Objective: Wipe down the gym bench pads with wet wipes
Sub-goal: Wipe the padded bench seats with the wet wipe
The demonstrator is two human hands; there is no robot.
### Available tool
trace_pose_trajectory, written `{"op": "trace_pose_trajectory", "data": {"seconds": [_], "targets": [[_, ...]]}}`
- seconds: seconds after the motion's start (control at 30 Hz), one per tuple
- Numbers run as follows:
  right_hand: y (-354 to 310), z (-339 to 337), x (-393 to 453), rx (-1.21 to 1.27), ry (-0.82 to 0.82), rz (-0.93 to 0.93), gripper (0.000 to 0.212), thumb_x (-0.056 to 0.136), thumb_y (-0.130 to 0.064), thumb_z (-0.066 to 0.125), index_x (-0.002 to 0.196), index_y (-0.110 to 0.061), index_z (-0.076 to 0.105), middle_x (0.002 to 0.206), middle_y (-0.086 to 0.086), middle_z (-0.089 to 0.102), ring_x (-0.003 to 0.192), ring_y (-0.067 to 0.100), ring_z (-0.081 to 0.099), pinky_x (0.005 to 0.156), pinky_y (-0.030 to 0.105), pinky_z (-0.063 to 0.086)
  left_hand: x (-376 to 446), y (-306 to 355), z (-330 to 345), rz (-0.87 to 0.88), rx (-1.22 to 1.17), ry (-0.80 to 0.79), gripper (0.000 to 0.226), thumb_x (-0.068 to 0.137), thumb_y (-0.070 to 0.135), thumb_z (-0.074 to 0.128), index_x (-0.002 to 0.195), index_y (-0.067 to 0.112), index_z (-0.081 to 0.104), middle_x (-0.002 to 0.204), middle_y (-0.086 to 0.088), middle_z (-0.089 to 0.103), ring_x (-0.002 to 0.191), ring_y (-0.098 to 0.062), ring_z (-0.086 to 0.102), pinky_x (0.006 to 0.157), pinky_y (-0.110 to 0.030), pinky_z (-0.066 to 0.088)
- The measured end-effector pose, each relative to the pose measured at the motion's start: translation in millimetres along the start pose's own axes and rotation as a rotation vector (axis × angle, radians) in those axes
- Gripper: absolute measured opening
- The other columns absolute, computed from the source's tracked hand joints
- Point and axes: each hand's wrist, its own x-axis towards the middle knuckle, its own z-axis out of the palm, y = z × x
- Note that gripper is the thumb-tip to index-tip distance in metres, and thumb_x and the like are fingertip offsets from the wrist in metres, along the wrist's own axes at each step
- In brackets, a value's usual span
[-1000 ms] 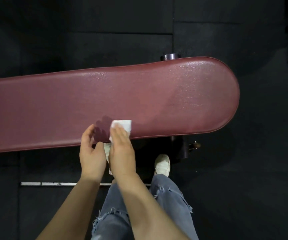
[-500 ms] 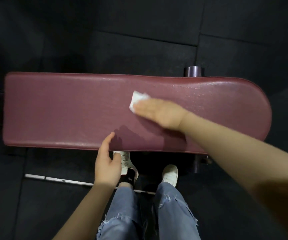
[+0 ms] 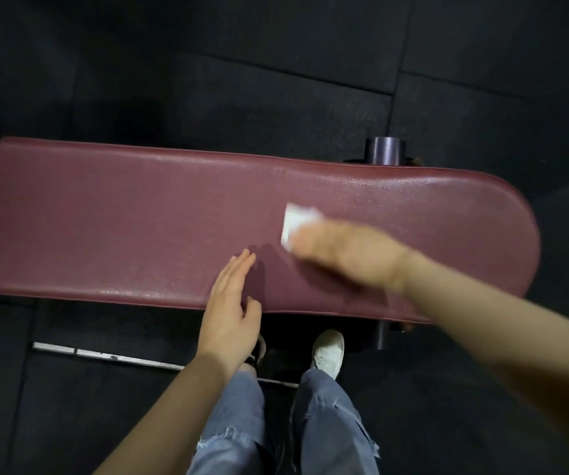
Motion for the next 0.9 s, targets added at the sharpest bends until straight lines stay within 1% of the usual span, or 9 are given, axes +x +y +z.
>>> {"op": "trace_pose_trajectory", "data": {"seconds": [0.13, 0.2, 0.27, 0.33, 0.4, 0.5, 0.6, 0.7, 0.9], "targets": [[61.2, -23.3, 16.6, -0.006, 0.234, 0.547, 0.051, 0.091, 0.010, 0.046, 0.140, -0.006, 0.049, 0.142, 0.009, 0.050, 0.133, 0.025, 0.045, 0.111, 0.043, 0.037, 4.3, 4.5, 6.1, 0.020, 0.054, 0.013, 0.070, 0.090, -0.006, 0.045, 0.149, 0.032, 0.038, 0.146, 0.040, 0.020, 0.142, 0.017, 0.006, 0.118, -0.016, 0.010], [24.6, 1.7, -9.9, 0.011, 0.124, 0.517, 0.055, 0.094, 0.005, 0.048, 0.145, -0.014, 0.044, 0.148, 0.003, 0.045, 0.138, 0.020, 0.040, 0.116, 0.044, 0.031, 3.3, 8.6, 8.5, 0.021, 0.072, 0.006, 0.070, 0.091, -0.004, 0.045, 0.150, 0.031, 0.036, 0.150, 0.036, 0.019, 0.143, 0.015, 0.005, 0.121, -0.023, 0.012], [-19.8, 30.8, -50.2, 0.044, 0.063, 0.249, 0.062, 0.094, -0.005, 0.055, 0.148, -0.030, 0.038, 0.151, -0.007, 0.041, 0.139, 0.011, 0.038, 0.120, 0.036, 0.024, 2.2, 13.3, 11.6, 0.053, 0.113, -0.023, 0.070, 0.091, -0.003, 0.046, 0.151, 0.031, 0.033, 0.154, 0.030, 0.018, 0.145, 0.012, 0.004, 0.123, -0.028, 0.013], [-47.0, 35.3, -79.4, -0.030, -0.132, -0.025, 0.067, 0.083, -0.001, 0.068, 0.143, -0.022, 0.048, 0.149, -0.003, 0.046, 0.137, 0.013, 0.040, 0.119, 0.031, 0.023, 3.1, 17.8, 15.3, 0.099, 0.165, -0.054, 0.071, 0.091, -0.001, 0.046, 0.152, 0.031, 0.031, 0.156, 0.027, 0.016, 0.146, 0.011, 0.002, 0.123, -0.028, 0.010], [-33.6, 27.1, -84.4, -0.006, -0.200, -0.125, 0.050, 0.088, -0.005, 0.060, 0.137, -0.015, 0.055, 0.144, 0.001, 0.052, 0.133, 0.017, 0.047, 0.116, 0.031, 0.030, 5.9, 21.6, 19.6, 0.145, 0.216, -0.077, 0.071, 0.091, 0.000, 0.046, 0.153, 0.030, 0.029, 0.157, 0.026, 0.014, 0.146, 0.010, 0.000, 0.122, -0.026, 0.008], [21.8, -0.3, -48.6, 0.033, -0.080, 0.042, 0.041, 0.104, -0.021, 0.031, 0.136, -0.016, 0.056, 0.143, 0.004, 0.053, 0.131, 0.021, 0.047, 0.112, 0.033, 0.036, 14.0, 26.4, 25.6, 0.179, 0.258, -0.090, 0.071, 0.090, 0.000, 0.046, 0.153, 0.029, 0.029, 0.159, 0.023, 0.015, 0.147, 0.008, 0.000, 0.122, -0.028, 0.008], [66.1, -14.1, -20.9, -0.045, 0.116, 0.319, 0.041, 0.098, -0.008, 0.040, 0.136, -0.010, 0.055, 0.144, 0.007, 0.051, 0.132, 0.025, 0.045, 0.116, 0.038, 0.030, 21.2, 33.4, 30.6, 0.194, 0.271, -0.074, 0.071, 0.089, -0.001, 0.047, 0.153, 0.027, 0.031, 0.157, 0.023, 0.016, 0.147, 0.008, 0.002, 0.122, -0.026, 0.008], [35.7, 1.8, -27.0, -0.042, 0.253, 0.609, 0.060, 0.074, 0.015, 0.050, 0.132, -0.002, 0.057, 0.140, 0.015, 0.053, 0.129, 0.033, 0.051, 0.115, 0.039, 0.028, 23.0, 41.7, 34.9, 0.200, 0.271, -0.078, 0.070, 0.090, 0.000, 0.047, 0.153, 0.027, 0.031, 0.156, 0.024, 0.015, 0.146, 0.010, 0.001, 0.122, -0.026, 0.008], [-73.2, 41.3, -101.1, 0.063, 0.007, 0.354, 0.050, 0.085, 0.003, 0.040, 0.129, -0.008, 0.061, 0.138, 0.008, 0.056, 0.131, 0.025, 0.050, 0.120, 0.037, 0.022, 25.7, 51.3, 43.2, 0.243, 0.302, -0.117, 0.070, 0.091, 0.001, 0.047, 0.154, 0.027, 0.028, 0.158, 0.022, 0.013, 0.146, 0.010, -0.001, 0.122, -0.028, 0.009]]}}
